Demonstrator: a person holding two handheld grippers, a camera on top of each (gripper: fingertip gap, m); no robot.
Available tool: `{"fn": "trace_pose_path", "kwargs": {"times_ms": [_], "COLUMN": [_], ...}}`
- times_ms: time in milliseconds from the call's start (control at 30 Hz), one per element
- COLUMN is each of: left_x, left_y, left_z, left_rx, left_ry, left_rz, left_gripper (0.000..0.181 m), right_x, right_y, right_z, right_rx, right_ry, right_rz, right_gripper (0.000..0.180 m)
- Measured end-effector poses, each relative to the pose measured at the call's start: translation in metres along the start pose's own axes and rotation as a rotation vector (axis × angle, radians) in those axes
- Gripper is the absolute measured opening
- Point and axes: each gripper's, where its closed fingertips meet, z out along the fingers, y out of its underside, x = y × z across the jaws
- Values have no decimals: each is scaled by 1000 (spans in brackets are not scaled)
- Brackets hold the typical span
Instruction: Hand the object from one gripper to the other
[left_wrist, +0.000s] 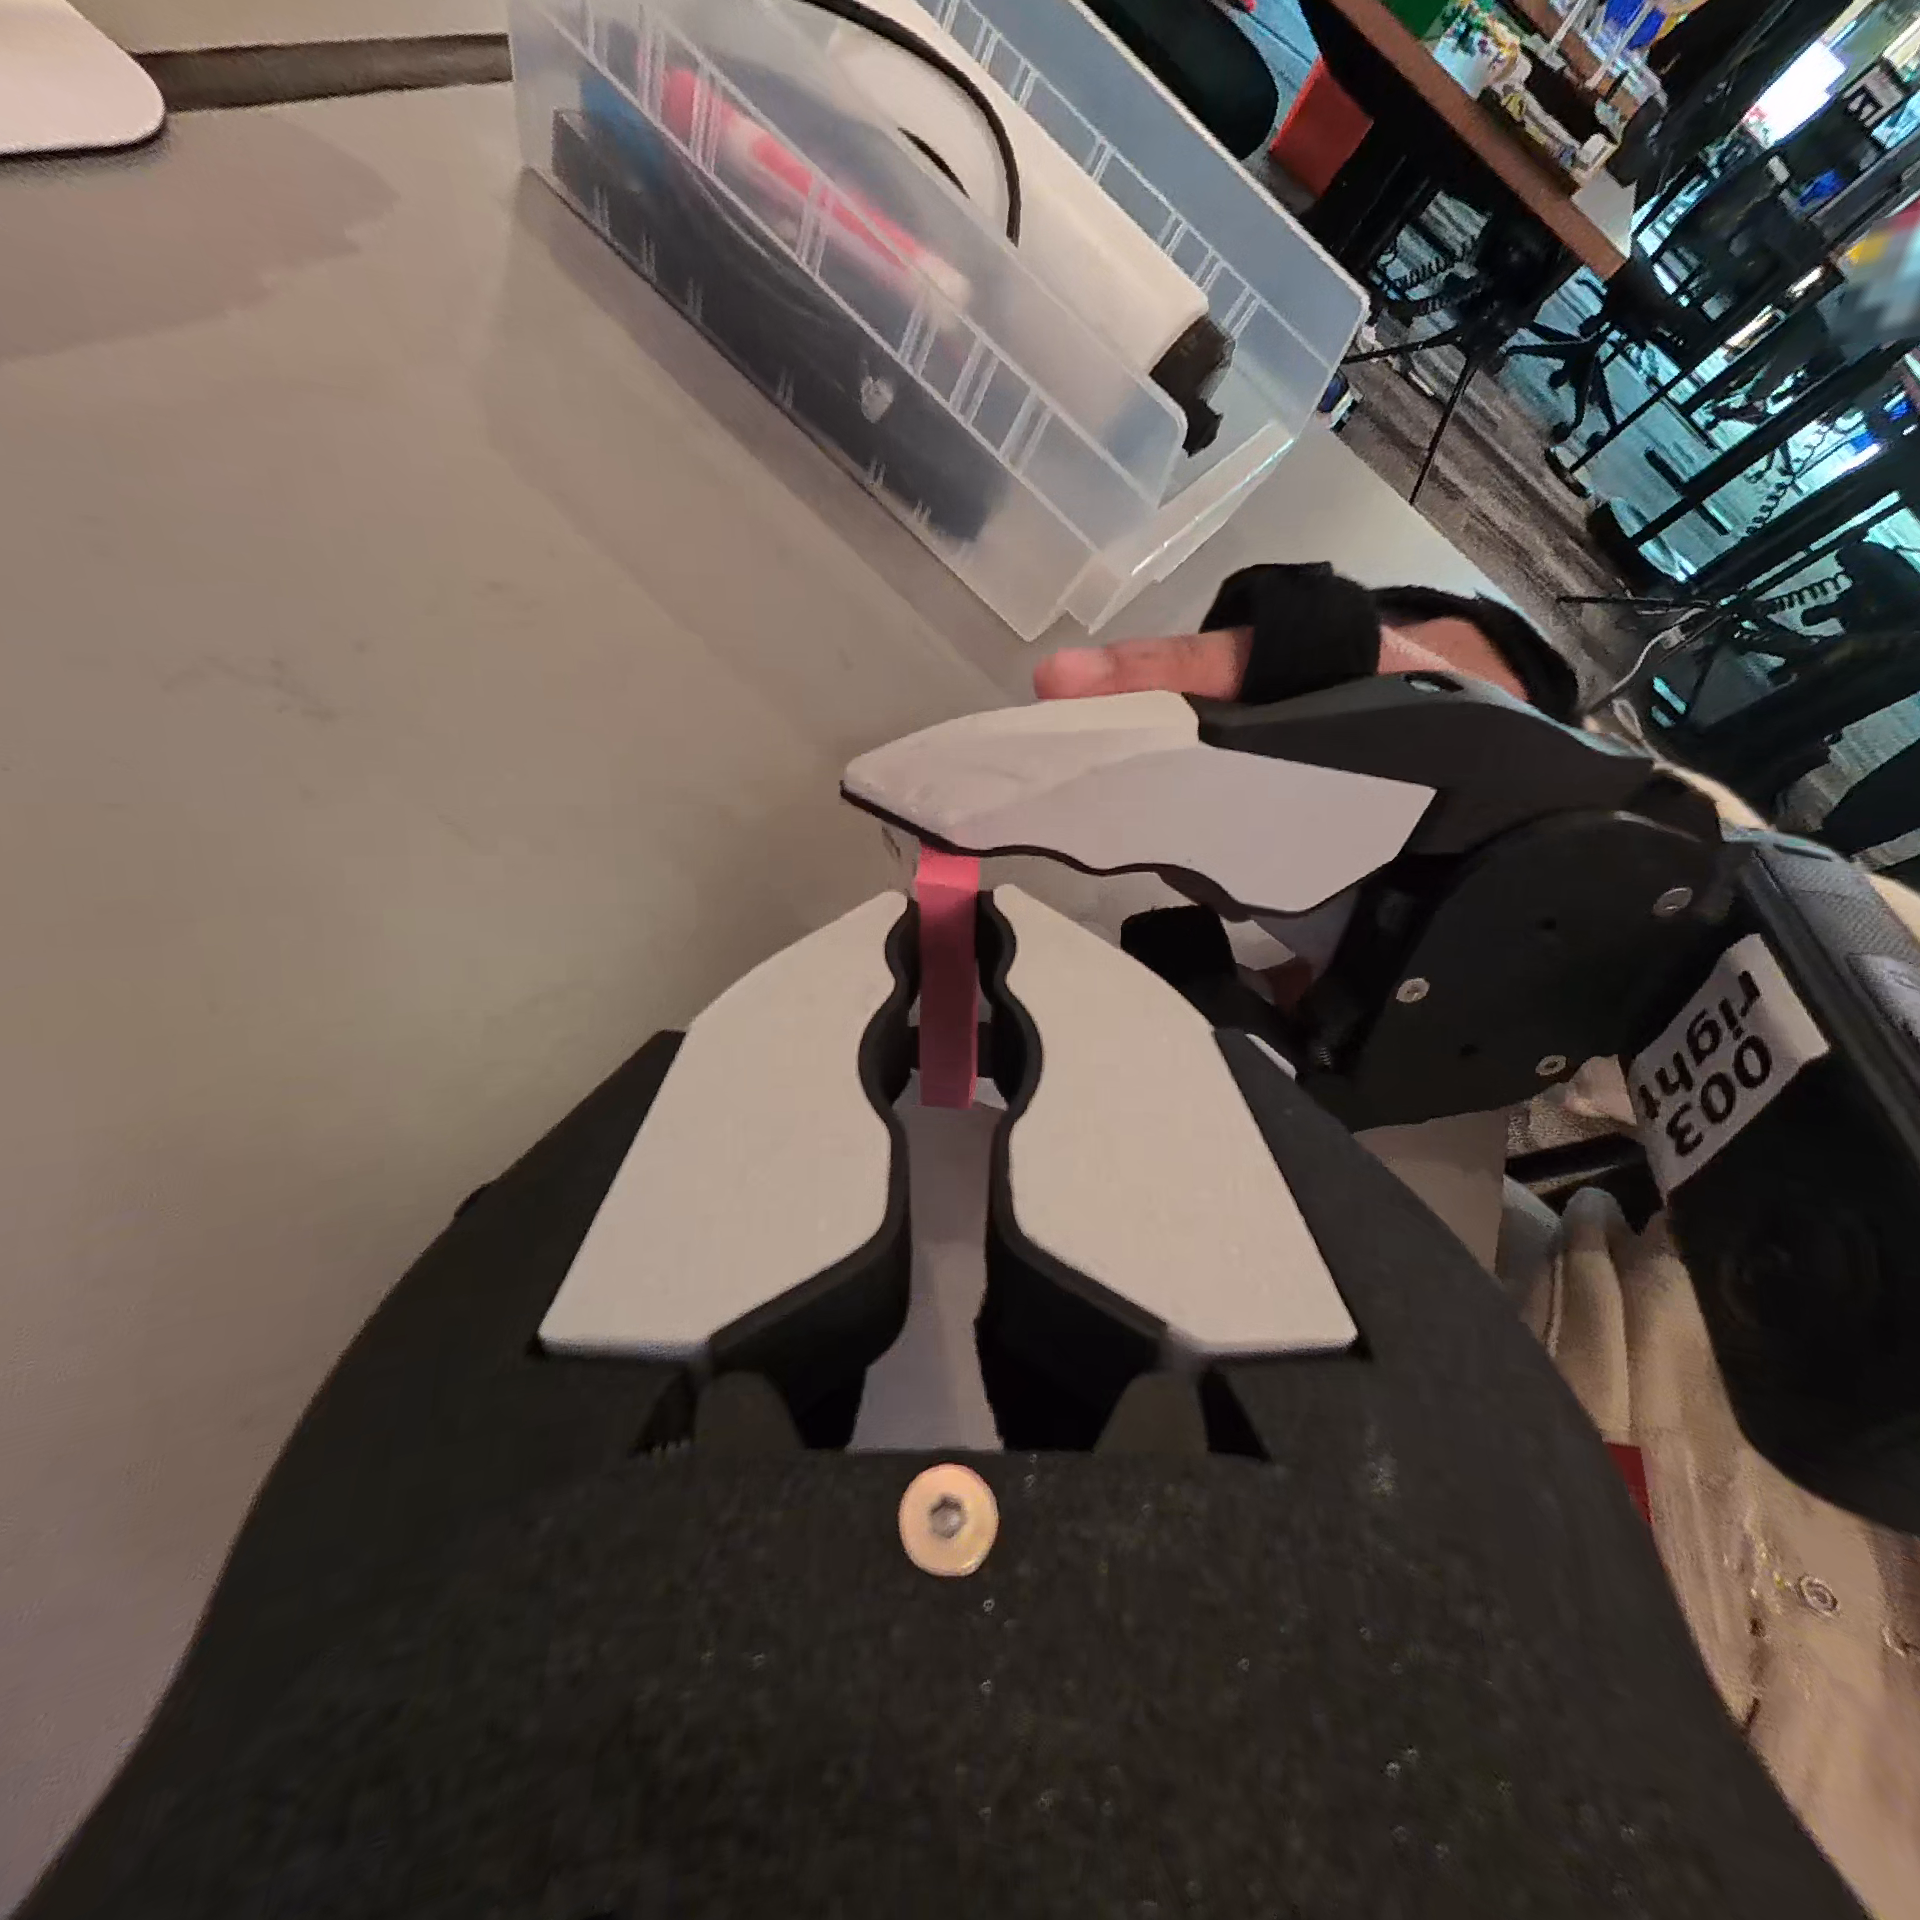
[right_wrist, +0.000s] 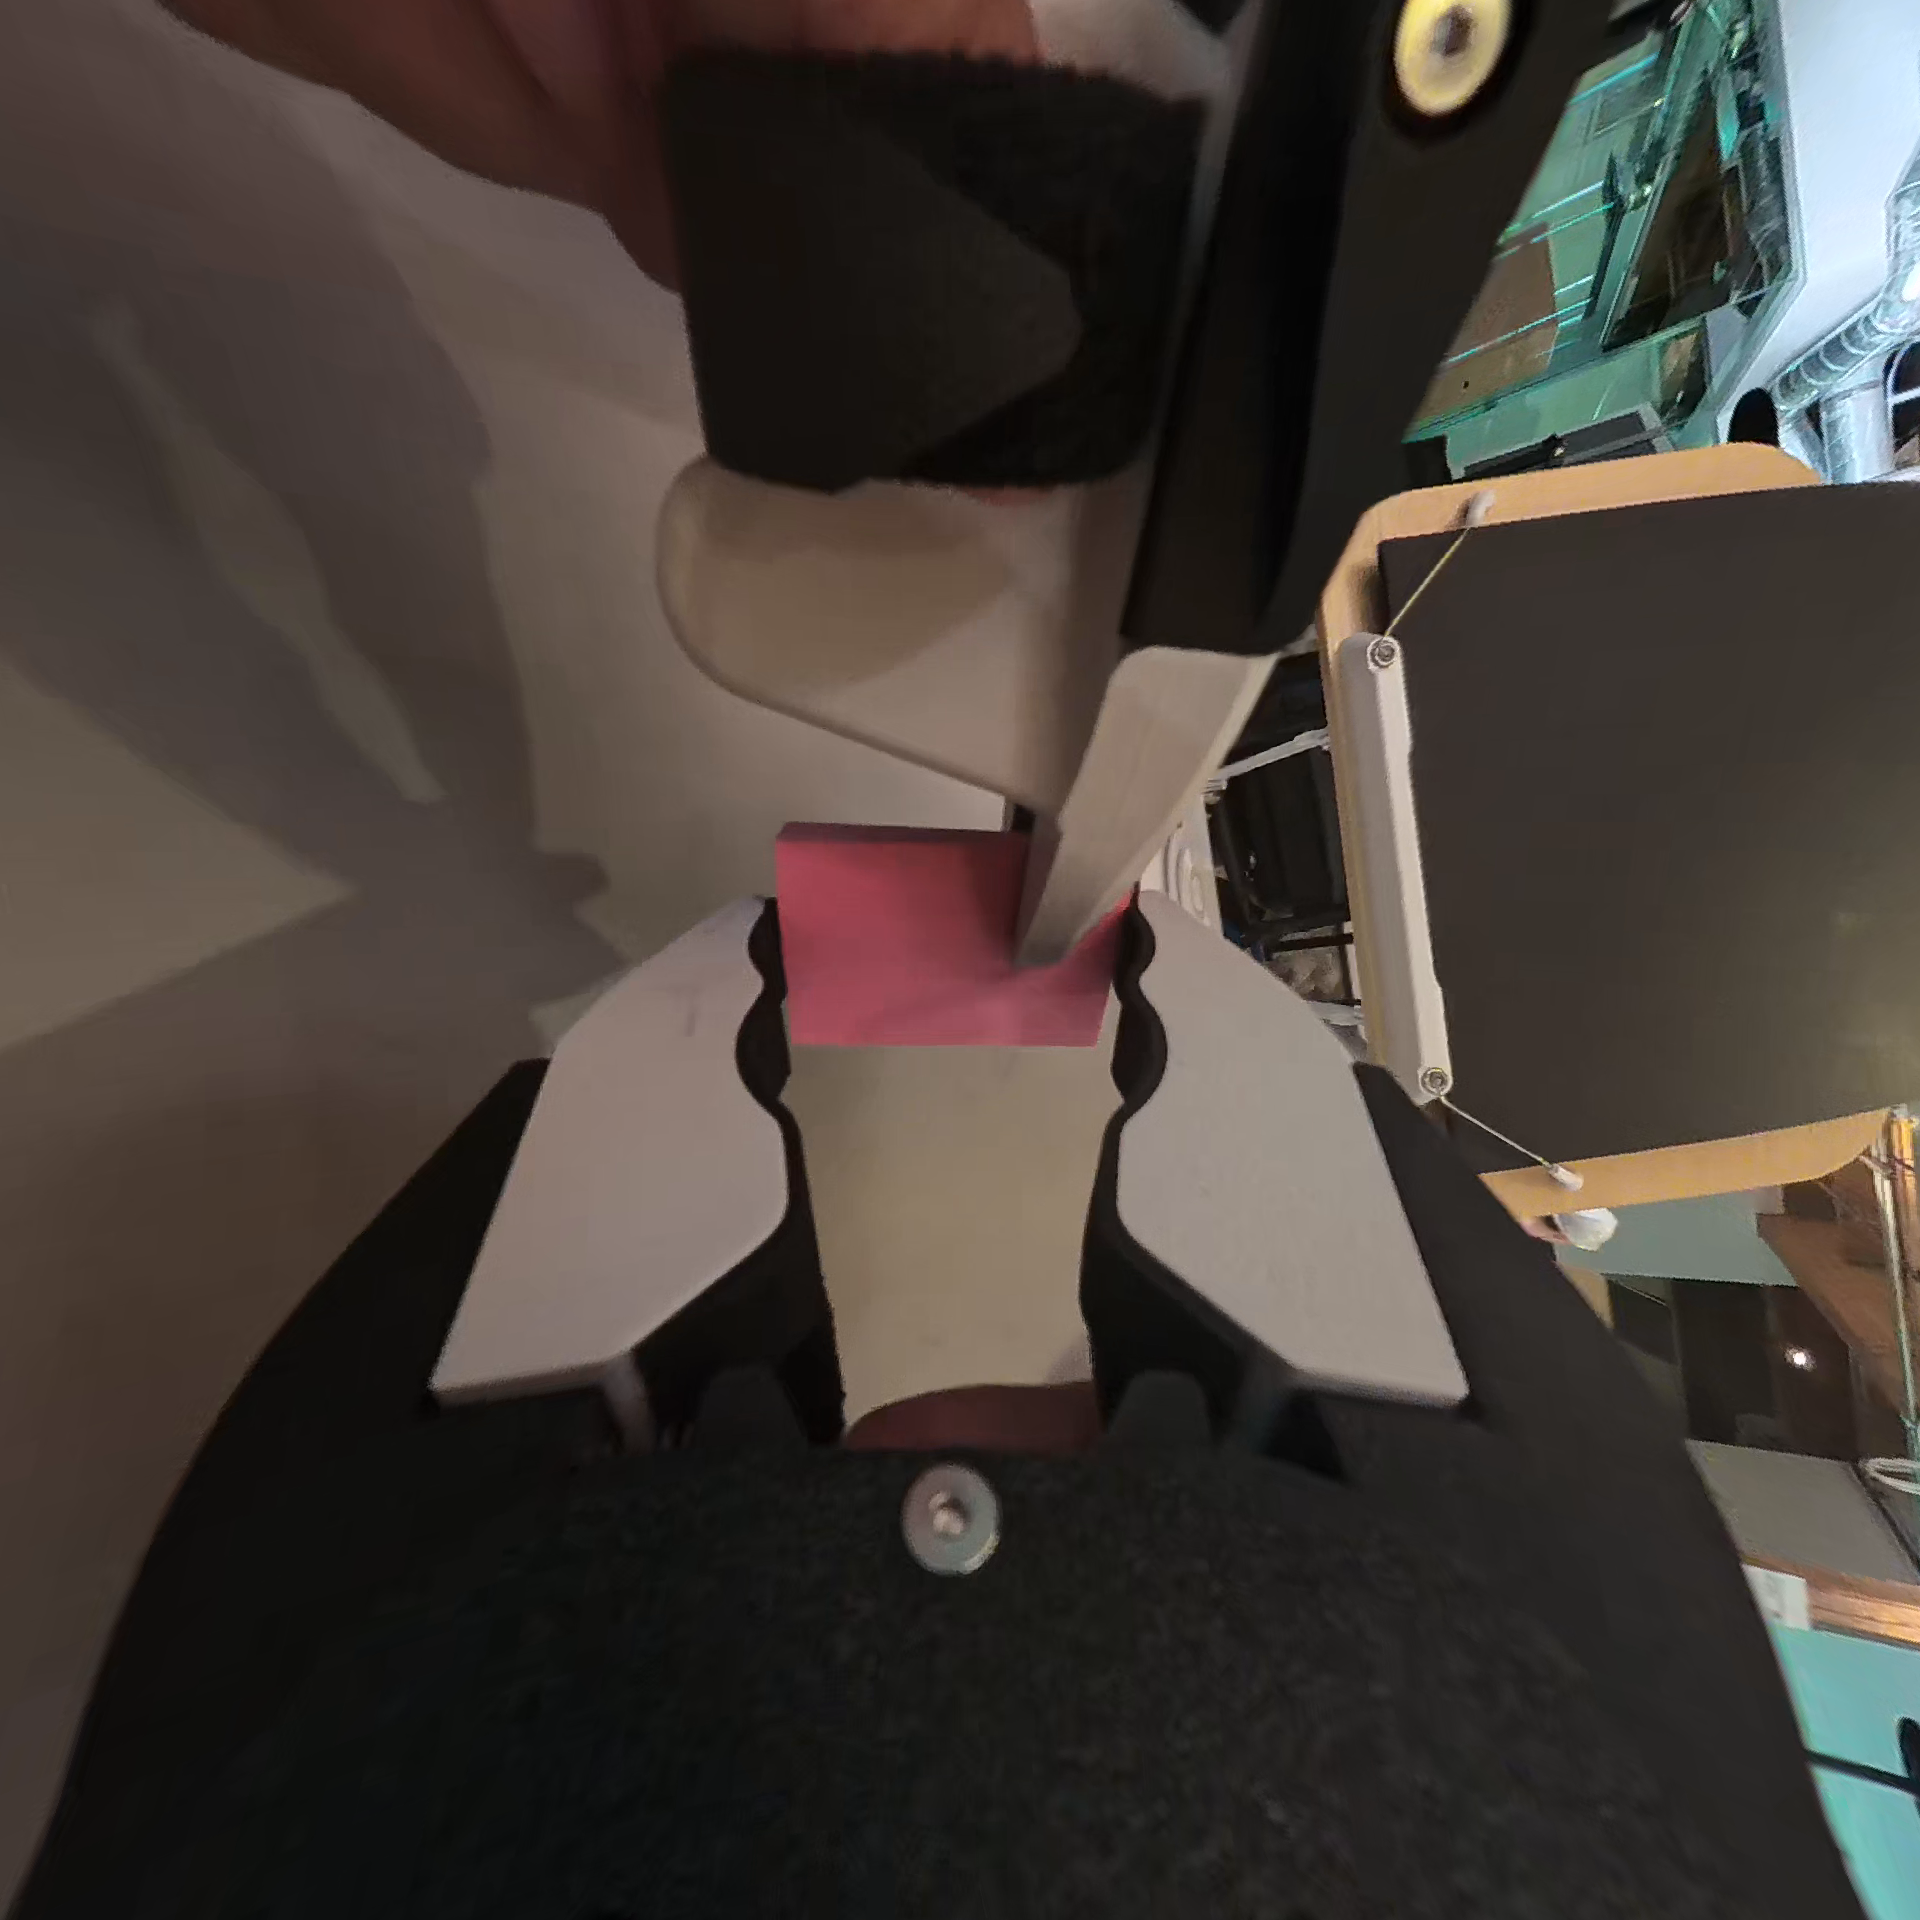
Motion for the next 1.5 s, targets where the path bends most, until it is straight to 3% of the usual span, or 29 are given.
{"fn": "trace_pose_path", "kwargs": {"times_ms": [233, 367, 500, 667, 800, 900, 1100, 1167, 1267, 1367, 1500], "left_x": [2, 1, -2, 0, 4, 6, 15, 15, 12, 7, 8], "left_y": [-7, -15, -22, -21, -23, -20, -30, -33, -37, -36, -30], "left_z": [-4, -10, -16, -16, -16, -12, -7, -9, -19, -23, -23], "left_rx": [48, 83, 108, 104, 126, 129, 215, 236, 271, 235, 195], "left_ry": [46, 15, -59, -57, -67, -126, -264, -320, -403, -425, -300], "left_rz": [-25, -8, 57, 99, 203, 291, 407, 455, 520, 547, 532], "left_gripper": [22, 25, 25, 26, 43, 54, 54, 44, 13, 9, 9], "right_x": [6, 21, 37, 41, 54, 60, 60, 56, 50, 48, 52], "right_y": [9, 32, 42, 18, -2, -7, -25, -34, -46, -45, -26], "right_z": [0, 2, 1, -8, -17, -18, -21, -21, -22, -21, -24], "right_rx": [22, 2, 69, 318, 558, 673, 806, 829, 845, 807, 721], "right_ry": [3, 20, -34, -367, -581, -641, -774, -840, -917, -922, -842], "right_rz": [70, 230, 619, 1243, 1685, 1884, 2161, 2231, 2258, 2193, 1897], "right_gripper": [61, 61, 60, 60, 60, 60, 60, 60, 60, 59, 62]}}
